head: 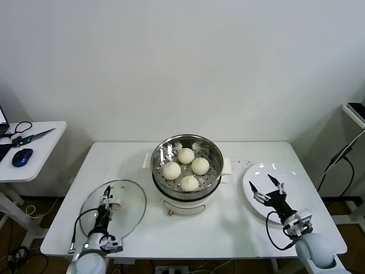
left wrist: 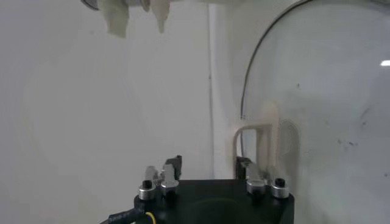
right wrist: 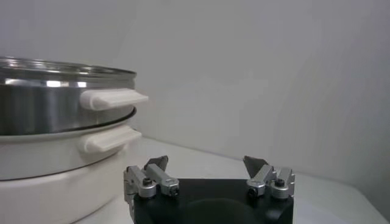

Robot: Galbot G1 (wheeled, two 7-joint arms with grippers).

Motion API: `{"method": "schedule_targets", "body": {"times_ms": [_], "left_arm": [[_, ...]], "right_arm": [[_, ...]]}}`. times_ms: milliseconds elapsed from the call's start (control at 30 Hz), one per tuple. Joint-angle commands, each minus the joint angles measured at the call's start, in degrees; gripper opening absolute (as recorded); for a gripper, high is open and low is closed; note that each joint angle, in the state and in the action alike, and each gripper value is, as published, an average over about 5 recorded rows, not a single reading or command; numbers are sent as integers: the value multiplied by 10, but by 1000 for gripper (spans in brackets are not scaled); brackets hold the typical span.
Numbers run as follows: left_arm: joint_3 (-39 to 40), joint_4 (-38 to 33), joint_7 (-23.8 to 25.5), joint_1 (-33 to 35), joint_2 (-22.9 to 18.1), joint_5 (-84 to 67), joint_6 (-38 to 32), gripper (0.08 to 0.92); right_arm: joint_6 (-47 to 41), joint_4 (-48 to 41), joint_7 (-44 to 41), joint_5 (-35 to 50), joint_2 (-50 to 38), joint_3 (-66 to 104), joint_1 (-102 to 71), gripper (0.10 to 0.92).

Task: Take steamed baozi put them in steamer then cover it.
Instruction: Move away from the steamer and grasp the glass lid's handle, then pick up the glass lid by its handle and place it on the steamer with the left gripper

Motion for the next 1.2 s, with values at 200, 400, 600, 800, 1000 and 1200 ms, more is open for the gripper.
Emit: {"method": "schedule_targets", "body": {"times_ms": [200,400,600,800,1000,1200], "left_arm": [[3,-6,4,0,-4,-12,-1,385],[1,-46,5,15,-2,-19,2,212],[-9,-112,1,46,6,-33,7,147],[-23,-219,32,95,27,-37,55,147],[-33,-319,74,137,63,-21,122,147],[-20,-367,96,133,101,-20,179,147]], "right_arm": [[3,-6,-4,-14,12,0,4,823],[6,-10,-5,-16,17,3,5,823],[7,-12,-7,-16,15,9,6,823],[8,-19,-8,-16,13,14,11,823],[9,-28,-9,-19,11,12,19,823],[11,-41,-11,-22,7,10,30,823]]}}
